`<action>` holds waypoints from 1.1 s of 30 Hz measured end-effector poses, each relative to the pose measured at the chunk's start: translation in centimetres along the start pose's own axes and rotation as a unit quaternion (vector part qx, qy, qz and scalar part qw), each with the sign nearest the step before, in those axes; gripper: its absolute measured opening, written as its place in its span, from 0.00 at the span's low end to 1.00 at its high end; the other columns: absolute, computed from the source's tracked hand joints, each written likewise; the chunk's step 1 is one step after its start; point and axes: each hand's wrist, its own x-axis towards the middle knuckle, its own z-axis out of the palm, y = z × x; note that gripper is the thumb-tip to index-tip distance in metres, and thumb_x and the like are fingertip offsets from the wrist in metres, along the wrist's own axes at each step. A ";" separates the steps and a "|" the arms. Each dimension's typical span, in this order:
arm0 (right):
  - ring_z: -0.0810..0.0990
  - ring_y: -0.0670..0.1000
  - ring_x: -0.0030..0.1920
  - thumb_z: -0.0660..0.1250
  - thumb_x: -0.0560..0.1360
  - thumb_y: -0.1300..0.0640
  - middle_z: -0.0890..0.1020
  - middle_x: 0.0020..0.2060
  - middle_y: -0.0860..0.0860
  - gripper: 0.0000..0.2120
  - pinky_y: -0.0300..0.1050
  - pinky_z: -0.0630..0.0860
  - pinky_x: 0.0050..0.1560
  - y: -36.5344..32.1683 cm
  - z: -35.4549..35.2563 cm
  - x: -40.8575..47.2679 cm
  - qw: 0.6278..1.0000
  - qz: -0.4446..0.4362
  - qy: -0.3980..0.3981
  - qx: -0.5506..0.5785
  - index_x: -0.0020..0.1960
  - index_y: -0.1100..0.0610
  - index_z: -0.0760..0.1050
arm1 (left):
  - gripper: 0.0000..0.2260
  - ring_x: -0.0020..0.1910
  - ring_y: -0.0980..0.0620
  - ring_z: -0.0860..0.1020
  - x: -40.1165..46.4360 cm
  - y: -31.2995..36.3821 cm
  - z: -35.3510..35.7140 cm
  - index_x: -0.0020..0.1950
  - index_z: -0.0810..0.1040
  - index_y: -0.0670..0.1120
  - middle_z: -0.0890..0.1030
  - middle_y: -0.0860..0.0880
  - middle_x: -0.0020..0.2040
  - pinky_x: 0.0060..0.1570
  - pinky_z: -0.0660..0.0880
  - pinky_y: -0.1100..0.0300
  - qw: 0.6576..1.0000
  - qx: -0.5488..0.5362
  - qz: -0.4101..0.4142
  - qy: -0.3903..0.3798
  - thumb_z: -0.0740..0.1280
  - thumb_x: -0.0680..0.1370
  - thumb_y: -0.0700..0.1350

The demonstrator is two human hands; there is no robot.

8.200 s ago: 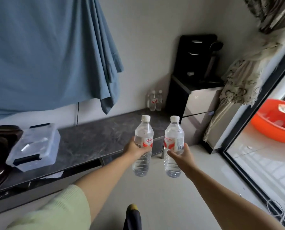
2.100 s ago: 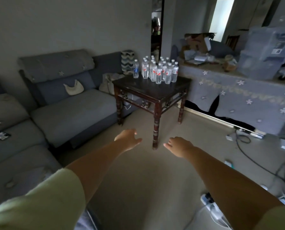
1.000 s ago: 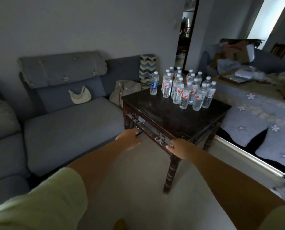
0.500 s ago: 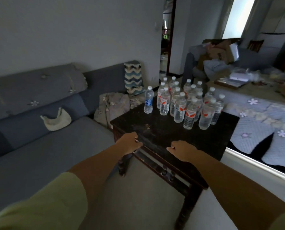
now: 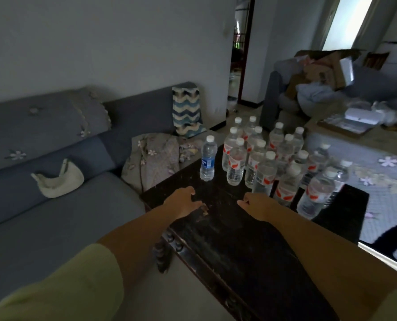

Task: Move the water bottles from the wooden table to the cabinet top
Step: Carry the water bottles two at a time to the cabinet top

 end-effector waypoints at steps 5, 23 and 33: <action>0.73 0.58 0.66 0.54 0.82 0.44 0.73 0.66 0.60 0.26 0.52 0.69 0.67 1.1 -1.2 5.6 0.998 0.016 0.040 0.046 0.70 0.62 0.66 | 0.21 0.56 0.47 0.76 5.7 0.2 0.7 0.64 0.71 0.48 0.76 0.45 0.60 0.54 0.73 0.55 0.999 -0.033 -0.020 0.008 0.67 0.75 0.57; 0.68 0.52 0.70 0.72 0.74 0.59 0.68 0.71 0.54 0.34 0.44 0.64 0.71 1.1 3.3 22.9 0.833 0.109 0.251 0.481 0.75 0.60 0.59 | 0.43 0.71 0.43 0.67 26.3 -1.2 4.6 0.77 0.54 0.43 0.66 0.43 0.73 0.68 0.67 0.46 0.978 -0.209 0.000 0.000 0.74 0.71 0.52; 0.73 0.45 0.55 0.77 0.68 0.59 0.72 0.56 0.46 0.33 0.18 0.68 0.42 1.7 5.5 26.7 0.789 0.178 0.295 0.508 0.67 0.60 0.63 | 0.34 0.66 0.49 0.72 31.2 -0.9 6.9 0.72 0.63 0.47 0.72 0.48 0.68 0.62 0.71 0.55 0.926 -0.376 0.038 0.005 0.75 0.71 0.45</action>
